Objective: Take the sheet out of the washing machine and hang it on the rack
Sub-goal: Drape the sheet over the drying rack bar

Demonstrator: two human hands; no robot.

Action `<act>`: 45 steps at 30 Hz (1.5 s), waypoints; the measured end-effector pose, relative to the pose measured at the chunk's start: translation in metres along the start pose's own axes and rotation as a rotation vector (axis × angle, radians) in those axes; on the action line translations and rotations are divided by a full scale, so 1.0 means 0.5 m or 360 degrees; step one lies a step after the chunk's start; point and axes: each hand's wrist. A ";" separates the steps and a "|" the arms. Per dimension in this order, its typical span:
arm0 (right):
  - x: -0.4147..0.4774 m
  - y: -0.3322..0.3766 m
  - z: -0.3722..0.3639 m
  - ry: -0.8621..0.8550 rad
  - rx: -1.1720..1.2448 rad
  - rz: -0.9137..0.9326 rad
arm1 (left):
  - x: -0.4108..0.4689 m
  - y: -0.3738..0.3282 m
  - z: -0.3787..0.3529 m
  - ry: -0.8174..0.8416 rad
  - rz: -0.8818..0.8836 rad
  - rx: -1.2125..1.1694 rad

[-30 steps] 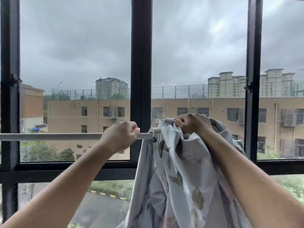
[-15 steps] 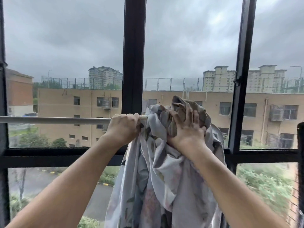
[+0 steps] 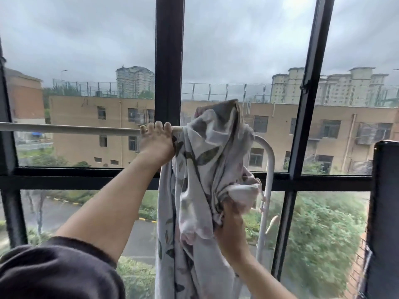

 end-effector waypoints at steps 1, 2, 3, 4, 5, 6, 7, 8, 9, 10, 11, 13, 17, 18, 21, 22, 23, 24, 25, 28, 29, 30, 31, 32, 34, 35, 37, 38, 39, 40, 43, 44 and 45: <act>-0.025 -0.007 -0.011 0.0045 0.0068 -0.0112 | -0.001 0.002 0.002 0.0005 -0.0001 -0.0001; -0.039 -0.009 -0.015 0.0104 0.0101 -0.0204 | -0.003 0.005 0.004 0.0013 -0.0001 -0.0003; -0.041 -0.005 -0.011 0.0184 0.0035 -0.0272 | -0.006 0.009 0.005 0.0028 0.0006 -0.0014; -0.035 0.004 -0.003 0.0308 -0.0133 -0.0289 | -0.011 0.014 0.004 0.0050 0.0019 -0.0025; -0.025 0.016 0.009 0.0468 -0.0320 -0.0296 | -0.015 0.018 0.003 0.0069 0.0029 -0.0027; -0.016 0.032 0.027 0.0570 -0.0433 -0.0320 | -0.020 0.020 0.001 0.0073 0.0035 -0.0018; -0.005 0.054 0.048 0.0587 -0.0476 -0.0329 | -0.022 0.021 0.000 0.0072 0.0036 -0.0002; 0.007 0.076 0.070 0.0503 -0.0469 -0.0294 | -0.024 0.022 0.000 0.0069 0.0035 0.0011; 0.020 0.098 0.092 0.0331 -0.0467 -0.0219 | -0.026 0.022 0.001 0.0071 0.0037 0.0015; 0.036 0.119 0.112 0.0111 -0.0483 -0.0122 | -0.029 0.020 0.003 0.0072 0.0036 0.0014; 0.058 0.136 0.127 -0.0099 -0.0491 -0.0031 | -0.032 0.017 0.006 0.0067 0.0033 0.0012; 0.115 0.155 0.147 -0.0337 -0.0527 0.0110 | -0.037 0.009 0.009 0.0049 0.0025 0.0004; 0.245 0.154 0.163 -0.0072 -0.0693 -0.0074 | -0.039 0.004 0.011 0.0011 0.0015 0.0015; 0.253 0.140 0.155 -0.0046 -0.0759 -0.0055 | -0.039 0.007 0.010 0.0009 0.0020 0.0022; 0.197 0.071 0.116 -0.0096 -0.0779 0.0104 | -0.037 0.021 0.003 -0.0012 0.0036 0.0068; 0.156 0.043 0.102 -0.0060 -0.0748 0.0109 | -0.037 0.025 0.001 -0.0025 0.0038 0.0085; 0.114 0.016 0.087 -0.0014 -0.0711 0.0107 | -0.037 0.028 -0.001 -0.0038 0.0035 0.0100; 0.075 -0.006 0.074 0.0030 -0.0648 0.0103 | -0.038 0.028 -0.001 -0.0046 0.0029 0.0107; 0.046 -0.021 0.065 0.0063 -0.0561 0.0094 | -0.039 0.026 0.000 -0.0051 0.0019 0.0105; 0.030 -0.026 0.058 0.0091 -0.0421 0.0078 | -0.040 0.019 0.007 -0.0072 0.0006 0.0118; 0.026 -0.023 0.062 0.0099 -0.0426 0.0078 | -0.047 0.017 0.008 -0.0052 0.0009 0.0115; 0.025 -0.021 0.064 0.0106 -0.0411 0.0090 | -0.049 0.018 0.011 -0.0047 0.0014 0.0108; 0.017 -0.024 0.066 0.0121 -0.0378 0.0120 | -0.052 0.018 0.011 -0.0054 0.0013 0.0101; 0.007 -0.030 0.068 0.0134 -0.0351 0.0168 | -0.053 0.019 0.013 -0.0065 0.0014 0.0104; -0.016 -0.036 0.082 0.0150 -0.0387 0.0239 | -0.057 0.021 0.018 -0.0062 0.0012 0.0095; -0.016 -0.033 0.093 0.0112 -0.0413 0.0268 | -0.060 0.023 0.021 -0.0048 0.0011 0.0076; 0.014 -0.009 0.123 -0.0172 -0.0358 0.0312 | -0.064 0.024 0.025 -0.0026 0.0009 0.0044; 0.042 0.016 0.140 -0.0343 -0.0295 0.0307 | -0.063 0.023 0.026 -0.0024 0.0009 0.0042; 0.077 0.045 0.155 -0.0464 -0.0234 0.0301 | -0.062 0.020 0.025 -0.0019 0.0011 0.0047; 0.118 0.075 0.167 -0.0505 -0.0195 0.0293 | -0.061 0.015 0.024 -0.0016 0.0012 0.0050; 0.247 0.144 0.190 -0.0124 -0.0373 0.0119 | -0.056 -0.006 0.019 -0.0038 -0.0004 0.0027; 0.269 0.154 0.191 0.0014 -0.0515 0.0088 | -0.057 -0.008 0.018 -0.0054 0.0002 0.0032; 0.282 0.154 0.188 0.0038 -0.0614 0.0080 | -0.055 -0.008 0.018 -0.0073 0.0017 0.0051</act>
Point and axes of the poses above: each hand's wrist, its own x-axis towards the middle knuckle, its own z-axis out of the back of the hand, y = z × x, and after that the axes turned 2 degrees about x, right-handed
